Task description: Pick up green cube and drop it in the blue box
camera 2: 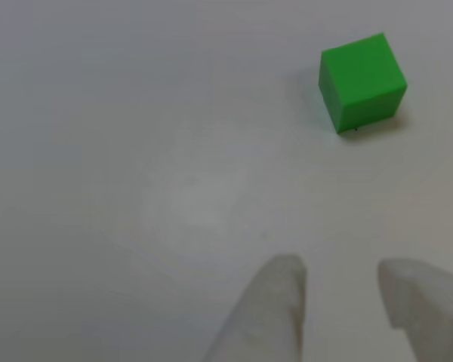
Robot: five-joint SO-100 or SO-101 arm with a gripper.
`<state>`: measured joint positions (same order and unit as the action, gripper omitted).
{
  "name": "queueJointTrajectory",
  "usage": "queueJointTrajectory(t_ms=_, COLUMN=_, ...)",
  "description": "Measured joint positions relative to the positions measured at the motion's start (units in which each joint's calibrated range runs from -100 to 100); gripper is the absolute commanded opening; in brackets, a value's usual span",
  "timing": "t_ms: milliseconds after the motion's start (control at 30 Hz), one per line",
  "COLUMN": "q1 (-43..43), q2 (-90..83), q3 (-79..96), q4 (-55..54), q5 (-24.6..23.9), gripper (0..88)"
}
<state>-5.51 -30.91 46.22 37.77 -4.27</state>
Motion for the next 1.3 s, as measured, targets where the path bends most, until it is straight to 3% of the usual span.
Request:
queueJointTrajectory(t_ms=200, q1=0.07, q2=4.34, q3=-2.86, q4=0.74, q5=0.00, gripper=2.4)
queueJointTrajectory(t_ms=500, q1=0.21, q2=12.87, q3=-16.29, q4=12.41, q5=0.00, gripper=2.4)
queueJointTrajectory(t_ms=933, q1=6.68, q2=27.40, q3=-32.04, q4=13.32, q5=0.00, gripper=2.4)
queueJointTrajectory(t_ms=1300, q1=6.90, q2=33.25, q3=-40.98, q4=13.49, q5=0.00, gripper=2.3)
